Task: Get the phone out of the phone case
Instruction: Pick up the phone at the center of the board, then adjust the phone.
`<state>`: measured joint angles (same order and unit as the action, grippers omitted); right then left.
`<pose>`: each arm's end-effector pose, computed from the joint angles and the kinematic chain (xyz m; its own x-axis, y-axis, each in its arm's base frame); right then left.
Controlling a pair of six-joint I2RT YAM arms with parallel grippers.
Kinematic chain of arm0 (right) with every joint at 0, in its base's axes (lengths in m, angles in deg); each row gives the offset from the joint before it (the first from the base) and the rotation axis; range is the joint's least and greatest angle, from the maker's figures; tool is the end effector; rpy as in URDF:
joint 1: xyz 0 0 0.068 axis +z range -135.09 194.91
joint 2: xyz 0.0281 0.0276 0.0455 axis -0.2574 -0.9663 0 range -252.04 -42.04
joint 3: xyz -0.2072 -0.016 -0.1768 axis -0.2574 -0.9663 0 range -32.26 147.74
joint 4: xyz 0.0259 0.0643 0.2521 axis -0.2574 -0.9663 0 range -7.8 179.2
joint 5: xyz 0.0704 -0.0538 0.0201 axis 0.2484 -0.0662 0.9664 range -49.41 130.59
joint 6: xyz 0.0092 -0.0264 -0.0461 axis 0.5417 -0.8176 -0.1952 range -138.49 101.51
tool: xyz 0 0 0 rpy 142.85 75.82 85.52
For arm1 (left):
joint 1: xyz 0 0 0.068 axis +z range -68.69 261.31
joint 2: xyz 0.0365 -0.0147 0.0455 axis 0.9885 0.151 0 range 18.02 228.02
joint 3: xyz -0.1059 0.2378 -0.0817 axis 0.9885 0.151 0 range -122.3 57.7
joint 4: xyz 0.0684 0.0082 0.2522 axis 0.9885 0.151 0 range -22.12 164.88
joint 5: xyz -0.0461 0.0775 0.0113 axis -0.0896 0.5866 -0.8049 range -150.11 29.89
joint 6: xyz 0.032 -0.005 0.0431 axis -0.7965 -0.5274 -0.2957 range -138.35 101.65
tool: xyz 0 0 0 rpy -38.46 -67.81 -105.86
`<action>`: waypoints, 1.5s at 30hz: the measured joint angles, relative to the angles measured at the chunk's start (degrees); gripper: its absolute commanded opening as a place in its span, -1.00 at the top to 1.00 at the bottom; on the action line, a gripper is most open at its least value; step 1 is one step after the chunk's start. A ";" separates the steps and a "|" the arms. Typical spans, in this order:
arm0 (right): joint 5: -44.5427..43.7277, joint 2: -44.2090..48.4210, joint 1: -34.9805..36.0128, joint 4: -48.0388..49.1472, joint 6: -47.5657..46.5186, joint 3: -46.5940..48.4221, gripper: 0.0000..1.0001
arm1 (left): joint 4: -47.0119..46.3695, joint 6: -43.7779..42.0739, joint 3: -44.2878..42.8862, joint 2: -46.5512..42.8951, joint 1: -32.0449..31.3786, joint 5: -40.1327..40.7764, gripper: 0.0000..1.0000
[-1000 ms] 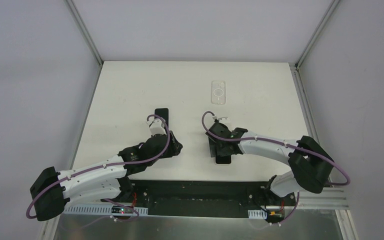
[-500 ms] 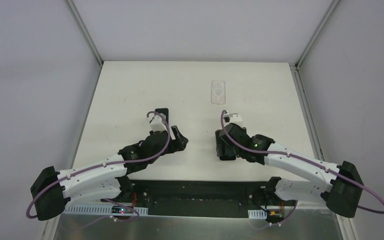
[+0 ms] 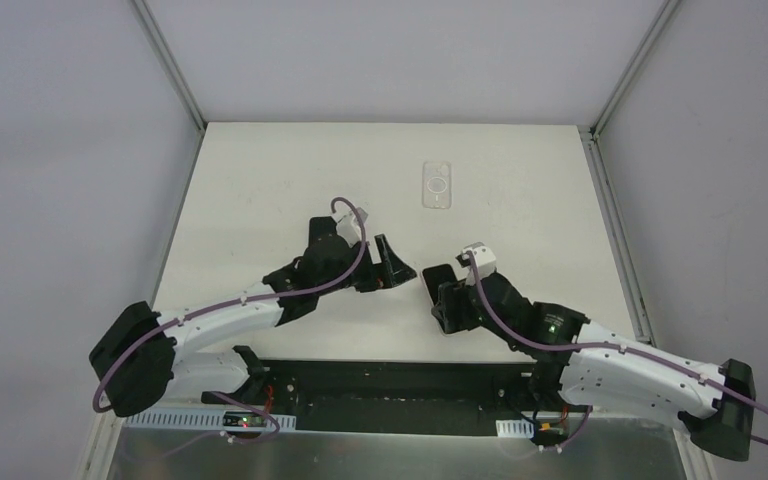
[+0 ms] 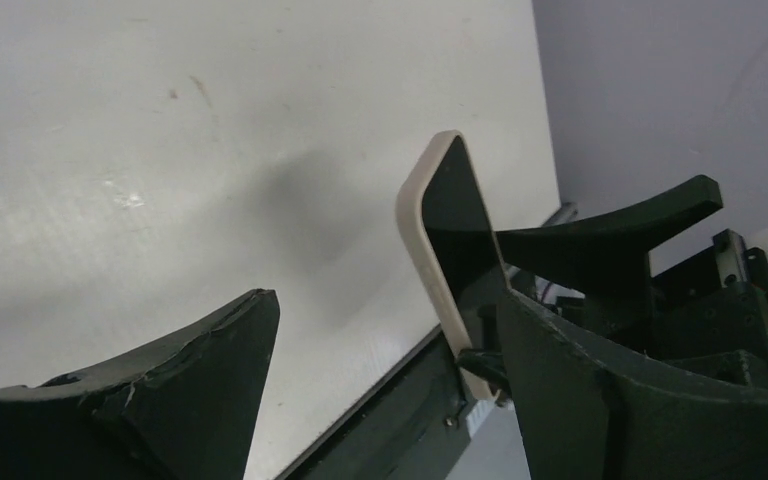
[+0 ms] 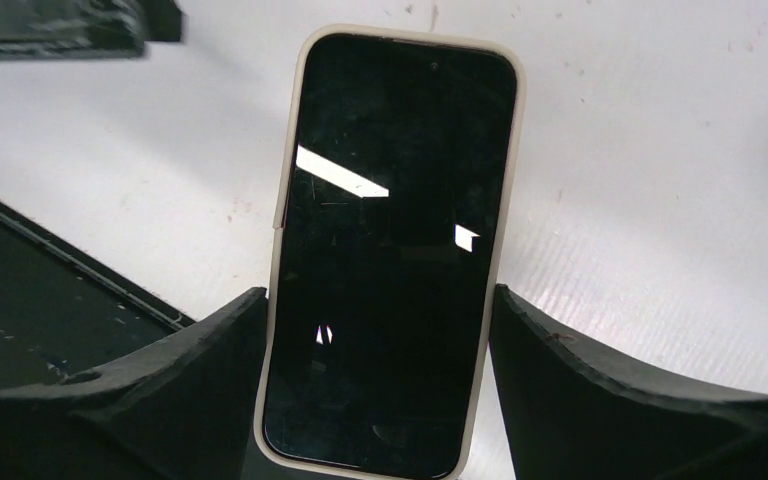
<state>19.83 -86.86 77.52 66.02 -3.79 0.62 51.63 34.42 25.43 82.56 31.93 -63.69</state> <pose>0.0906 0.1474 0.2460 -0.4329 -0.3195 -0.8429 -0.6068 0.7948 0.0104 0.1618 -0.1919 0.2417 -0.7430 -0.3543 -0.5678 0.3390 0.5323 -0.7757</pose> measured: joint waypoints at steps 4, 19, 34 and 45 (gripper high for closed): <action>-0.33 3.45 1.64 3.28 -1.73 -1.62 1.00 | -4.85 1.92 -2.95 5.27 -0.04 -7.91 -0.60; -2.51 6.23 5.01 7.98 -3.43 -3.34 1.00 | -16.13 7.76 -3.91 12.55 -0.07 -16.37 -0.26; -3.91 6.23 6.69 9.86 -4.26 -3.34 1.00 | -22.16 11.21 -4.02 16.81 -0.04 -18.71 0.39; -5.22 6.43 7.28 10.47 -4.70 -3.34 0.47 | -24.00 12.24 -4.00 17.44 -0.02 -18.80 1.00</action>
<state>14.61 -80.44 84.80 76.49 -8.49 -2.72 27.63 46.66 21.43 100.00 31.91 -82.48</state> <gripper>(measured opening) 0.761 0.149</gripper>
